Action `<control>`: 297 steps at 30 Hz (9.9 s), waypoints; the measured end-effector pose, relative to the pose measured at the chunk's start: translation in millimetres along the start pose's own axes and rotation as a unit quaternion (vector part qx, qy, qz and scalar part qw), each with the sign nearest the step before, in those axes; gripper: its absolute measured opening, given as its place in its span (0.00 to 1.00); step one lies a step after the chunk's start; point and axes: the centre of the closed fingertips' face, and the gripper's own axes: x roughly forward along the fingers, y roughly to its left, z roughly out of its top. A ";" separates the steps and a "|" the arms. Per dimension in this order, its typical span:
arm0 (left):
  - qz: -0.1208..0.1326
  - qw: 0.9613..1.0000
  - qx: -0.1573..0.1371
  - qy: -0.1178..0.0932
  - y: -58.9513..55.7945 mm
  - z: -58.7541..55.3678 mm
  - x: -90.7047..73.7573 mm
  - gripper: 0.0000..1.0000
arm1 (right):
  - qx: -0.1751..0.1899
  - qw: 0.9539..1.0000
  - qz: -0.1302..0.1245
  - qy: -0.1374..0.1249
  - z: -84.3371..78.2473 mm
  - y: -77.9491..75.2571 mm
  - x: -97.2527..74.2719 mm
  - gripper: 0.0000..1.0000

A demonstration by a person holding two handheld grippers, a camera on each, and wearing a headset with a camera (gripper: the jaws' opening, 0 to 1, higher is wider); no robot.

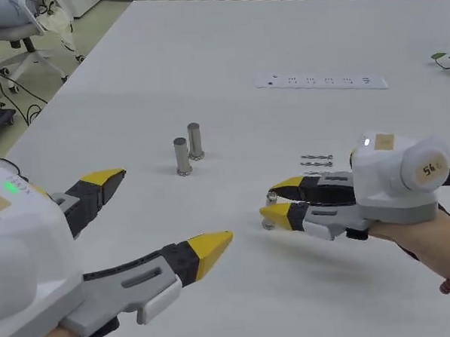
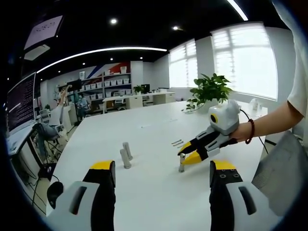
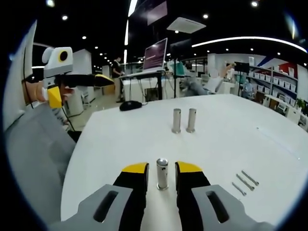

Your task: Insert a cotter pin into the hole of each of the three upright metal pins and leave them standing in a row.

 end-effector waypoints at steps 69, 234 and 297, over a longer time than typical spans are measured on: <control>0.003 1.000 -0.019 0.017 5.1 -17.2 7.7 0.74 | -0.042 0.962 -0.003 0.268 -66.3 -122.5 -29.4 0.09; -0.155 0.947 -0.279 0.033 -57.6 -9.9 37.6 0.00 | -0.237 0.966 0.085 0.064 49.6 79.7 -34.4 0.06; -0.327 0.943 -0.050 -0.030 -101.1 17.7 9.5 0.00 | 0.229 0.917 0.324 -0.030 62.1 110.5 -78.4 0.12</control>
